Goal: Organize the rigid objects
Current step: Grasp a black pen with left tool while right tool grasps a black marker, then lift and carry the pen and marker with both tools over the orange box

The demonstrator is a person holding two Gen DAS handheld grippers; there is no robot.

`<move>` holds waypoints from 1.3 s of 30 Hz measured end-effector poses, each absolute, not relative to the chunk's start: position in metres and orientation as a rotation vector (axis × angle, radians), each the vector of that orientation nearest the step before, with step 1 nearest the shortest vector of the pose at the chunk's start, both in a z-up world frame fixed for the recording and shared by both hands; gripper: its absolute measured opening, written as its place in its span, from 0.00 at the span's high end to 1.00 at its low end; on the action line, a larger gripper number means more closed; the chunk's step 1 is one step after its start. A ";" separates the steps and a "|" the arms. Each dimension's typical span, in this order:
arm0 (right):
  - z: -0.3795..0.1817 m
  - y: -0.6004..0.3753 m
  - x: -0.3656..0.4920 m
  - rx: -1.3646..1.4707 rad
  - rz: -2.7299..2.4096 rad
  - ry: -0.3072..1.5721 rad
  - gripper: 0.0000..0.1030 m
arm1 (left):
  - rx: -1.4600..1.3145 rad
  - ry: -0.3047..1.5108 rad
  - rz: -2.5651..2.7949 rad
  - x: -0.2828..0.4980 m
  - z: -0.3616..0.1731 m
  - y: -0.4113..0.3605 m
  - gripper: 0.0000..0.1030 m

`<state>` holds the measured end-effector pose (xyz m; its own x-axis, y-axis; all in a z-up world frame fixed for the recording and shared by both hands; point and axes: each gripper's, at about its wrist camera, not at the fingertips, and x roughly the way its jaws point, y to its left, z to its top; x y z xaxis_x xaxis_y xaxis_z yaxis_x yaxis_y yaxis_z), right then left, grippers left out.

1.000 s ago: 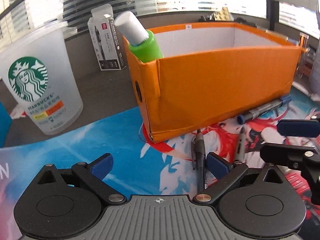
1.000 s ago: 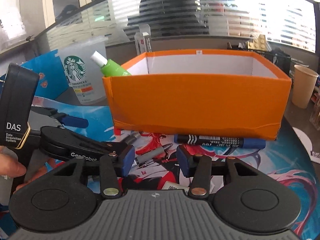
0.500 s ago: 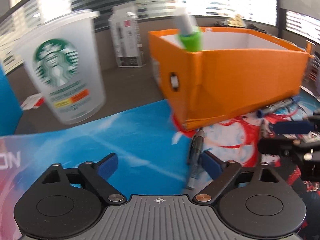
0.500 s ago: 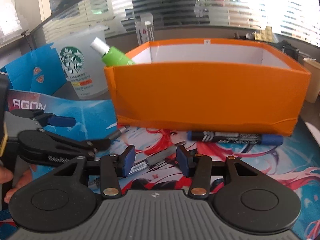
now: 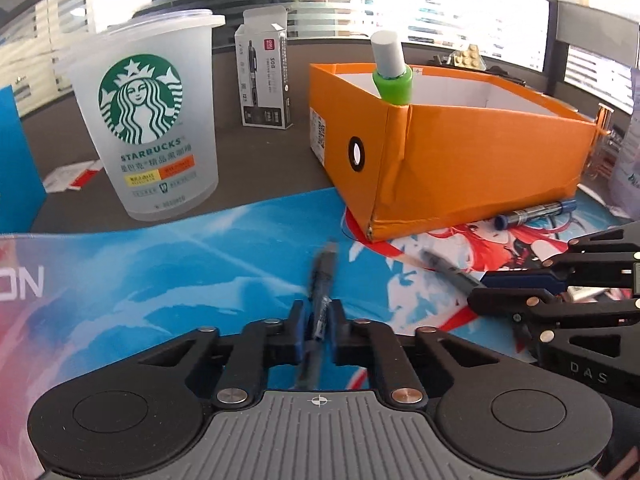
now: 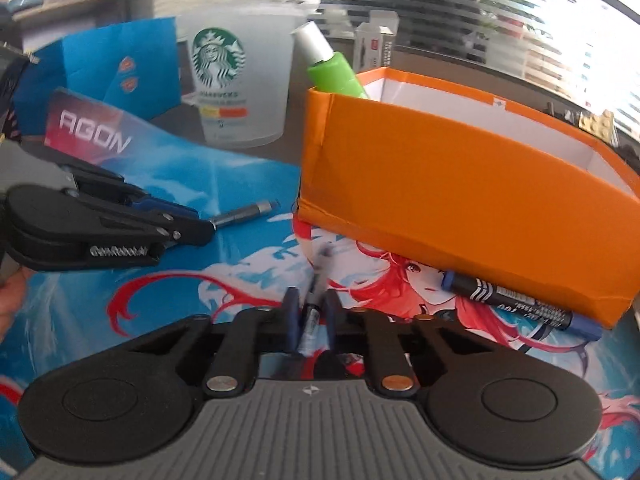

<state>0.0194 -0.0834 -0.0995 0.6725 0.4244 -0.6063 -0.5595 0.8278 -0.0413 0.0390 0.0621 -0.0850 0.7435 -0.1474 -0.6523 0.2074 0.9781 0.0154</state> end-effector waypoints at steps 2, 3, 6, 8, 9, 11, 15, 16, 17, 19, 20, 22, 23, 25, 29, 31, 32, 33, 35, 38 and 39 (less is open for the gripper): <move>-0.099 -0.087 0.020 -0.222 0.559 0.629 0.90 | 0.078 0.704 -0.191 0.035 -0.086 0.062 0.93; -0.099 -0.090 0.019 -0.210 0.556 0.631 0.90 | 0.071 0.704 -0.192 0.032 -0.085 0.062 0.93; -0.099 -0.096 0.018 -0.170 0.544 0.629 0.91 | 0.043 0.703 -0.201 0.027 -0.085 0.060 0.93; -0.100 -0.098 0.016 -0.159 0.537 0.626 0.91 | 0.028 0.704 -0.197 0.025 -0.085 0.060 0.93; -0.100 -0.099 0.014 -0.154 0.536 0.626 0.91 | 0.022 0.706 -0.203 0.025 -0.085 0.059 0.93; -0.100 -0.101 0.014 -0.150 0.534 0.628 0.91 | 0.013 0.707 -0.206 0.024 -0.084 0.058 0.93; -0.100 -0.105 0.012 -0.138 0.529 0.626 0.91 | 0.013 0.700 -0.206 0.021 -0.080 0.053 0.93; -0.099 -0.106 0.011 -0.136 0.529 0.626 0.91 | 0.011 0.698 -0.214 0.020 -0.079 0.052 0.93; -0.099 -0.107 0.011 -0.133 0.528 0.624 0.91 | 0.010 0.694 -0.214 0.019 -0.077 0.051 0.93; -0.097 -0.109 0.010 -0.124 0.526 0.616 0.91 | 0.011 0.682 -0.224 0.015 -0.071 0.049 0.93; -0.096 -0.110 0.009 -0.119 0.527 0.613 0.91 | 0.012 0.673 -0.228 0.013 -0.067 0.047 0.93; -0.091 -0.113 0.007 -0.113 0.524 0.600 0.91 | 0.022 0.652 -0.239 0.008 -0.059 0.043 0.93; -0.089 -0.114 0.006 -0.113 0.522 0.593 0.91 | 0.026 0.642 -0.245 0.006 -0.055 0.041 0.93; -0.085 -0.116 0.004 -0.109 0.519 0.582 0.91 | 0.036 0.624 -0.255 0.004 -0.048 0.037 0.93; -0.078 -0.119 0.001 -0.111 0.509 0.569 0.91 | 0.049 0.599 -0.270 0.001 -0.038 0.030 0.93; -0.076 -0.121 0.000 -0.112 0.506 0.562 0.91 | 0.054 0.593 -0.272 0.001 -0.035 0.027 0.93; -0.075 -0.123 -0.001 -0.111 0.506 0.560 0.91 | 0.057 0.591 -0.276 0.001 -0.034 0.025 0.93; -0.074 -0.124 -0.002 -0.108 0.504 0.555 0.91 | 0.058 0.590 -0.277 0.001 -0.034 0.023 0.93; -0.072 -0.127 -0.003 -0.103 0.500 0.550 0.91 | 0.062 0.590 -0.283 0.002 -0.032 0.020 0.93; -0.069 -0.130 -0.004 -0.101 0.497 0.542 0.91 | 0.070 0.582 -0.293 0.001 -0.028 0.015 0.93; -0.068 -0.131 -0.005 -0.101 0.496 0.538 0.91 | 0.071 0.577 -0.296 0.001 -0.026 0.014 0.93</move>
<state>-0.0052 -0.1314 -0.0679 0.7442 0.4266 -0.5140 -0.4783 0.8775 0.0358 0.0006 0.0138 -0.0259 0.7969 -0.2557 -0.5473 0.2951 0.9553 -0.0166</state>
